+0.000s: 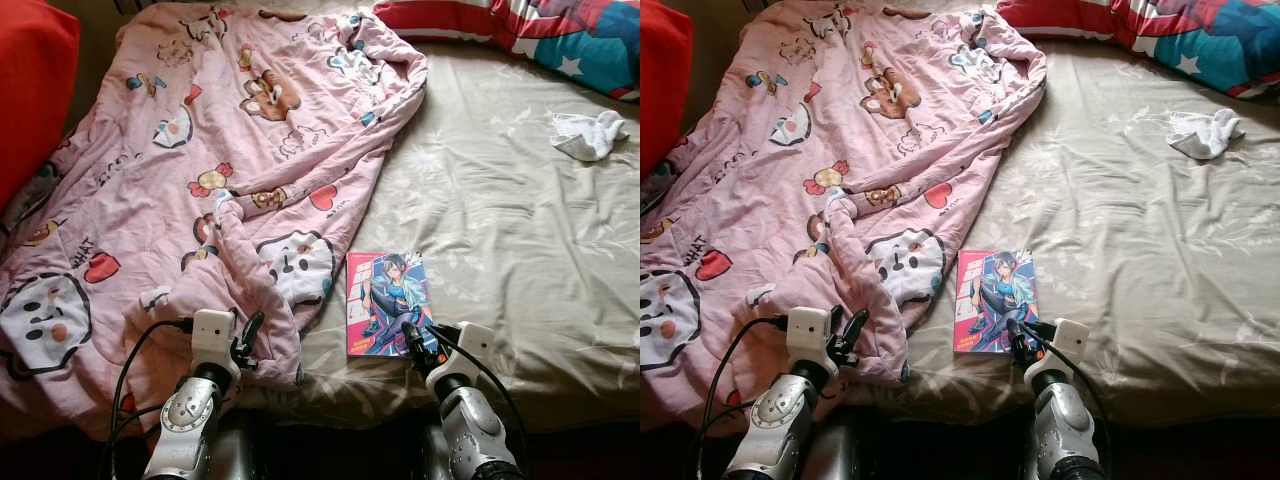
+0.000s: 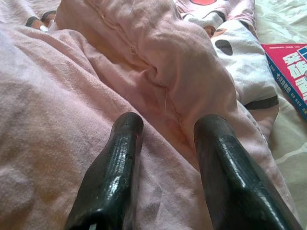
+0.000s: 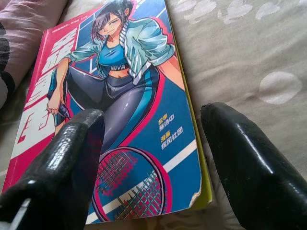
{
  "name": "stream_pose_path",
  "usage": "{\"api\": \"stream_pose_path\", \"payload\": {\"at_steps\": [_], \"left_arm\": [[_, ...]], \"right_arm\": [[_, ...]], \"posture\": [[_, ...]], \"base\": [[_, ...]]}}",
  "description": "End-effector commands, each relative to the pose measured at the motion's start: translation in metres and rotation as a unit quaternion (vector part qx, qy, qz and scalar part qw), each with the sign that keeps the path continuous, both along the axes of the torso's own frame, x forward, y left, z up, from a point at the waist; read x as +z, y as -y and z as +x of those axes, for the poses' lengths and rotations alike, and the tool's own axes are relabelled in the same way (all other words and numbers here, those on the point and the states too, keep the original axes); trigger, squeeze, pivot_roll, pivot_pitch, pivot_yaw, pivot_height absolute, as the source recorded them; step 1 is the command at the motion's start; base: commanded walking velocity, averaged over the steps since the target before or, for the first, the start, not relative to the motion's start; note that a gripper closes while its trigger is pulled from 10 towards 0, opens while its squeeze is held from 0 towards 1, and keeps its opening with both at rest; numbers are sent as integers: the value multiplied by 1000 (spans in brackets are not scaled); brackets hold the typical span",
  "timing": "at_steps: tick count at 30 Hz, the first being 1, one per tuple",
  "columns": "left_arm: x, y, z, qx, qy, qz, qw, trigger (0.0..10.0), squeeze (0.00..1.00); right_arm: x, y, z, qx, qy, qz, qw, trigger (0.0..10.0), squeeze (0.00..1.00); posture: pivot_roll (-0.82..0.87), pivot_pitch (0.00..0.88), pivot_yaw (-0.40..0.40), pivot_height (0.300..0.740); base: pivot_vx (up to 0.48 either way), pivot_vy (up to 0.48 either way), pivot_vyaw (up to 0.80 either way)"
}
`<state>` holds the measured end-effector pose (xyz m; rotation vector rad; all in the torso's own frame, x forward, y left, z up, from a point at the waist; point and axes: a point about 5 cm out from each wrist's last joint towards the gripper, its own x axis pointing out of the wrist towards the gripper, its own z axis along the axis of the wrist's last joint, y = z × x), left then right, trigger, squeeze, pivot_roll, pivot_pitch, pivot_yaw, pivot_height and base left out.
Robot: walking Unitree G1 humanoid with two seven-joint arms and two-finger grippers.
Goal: Clean up the room
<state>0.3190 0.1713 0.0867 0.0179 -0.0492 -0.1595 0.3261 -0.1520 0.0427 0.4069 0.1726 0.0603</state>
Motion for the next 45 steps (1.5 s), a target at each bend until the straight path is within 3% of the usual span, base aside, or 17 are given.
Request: {"api": "stream_pose_path", "payload": {"at_steps": [1,8,16,29,38,39,41,42,45], "left_arm": [[-8,-5,-6,1,-17,11,1000,10000,0],[-8,-6,-7,-2,-17,15,1000,10000,0],[-7,-3,-7,-10,-16,20,1000,10000,0],[-8,-2,-7,-15,-18,22,999,10000,0],[-8,-2,-7,-15,-19,23,999,10000,0],[-8,-2,-7,-15,-20,23,999,10000,0],[-8,-3,-7,-15,-20,23,999,10000,0],[-8,-2,-7,-15,-20,24,999,10000,0],[-9,-1,-6,-16,-21,23,999,10000,0]], "right_arm": [[-15,-3,-10,0,-34,23,999,10000,0],[-21,-3,-15,-4,-45,44,998,10000,0],[-31,-10,-23,17,-64,102,993,10000,0],[-40,-24,-32,74,-76,137,985,10000,0],[-43,-25,-36,73,-84,148,983,10000,0],[-43,-24,-36,72,-81,151,983,5569,0],[-42,-23,-35,71,-75,155,983,745,0],[-41,-23,-35,71,-73,155,983,0,0],[-40,-22,-33,72,-69,155,983,0,0]], "posture": [[3,334,53,566],[5,340,60,566],[4,339,65,566],[4,335,70,566],[6,337,72,566],[6,337,72,566],[5,337,72,566],[5,337,72,566],[-1,336,72,566]], "base": [[0,0,0],[0,0,0],[0,0,0],[0,0,0],[0,0,0],[0,0,0],[0,0,0],[0,0,0],[0,0,0]]}}
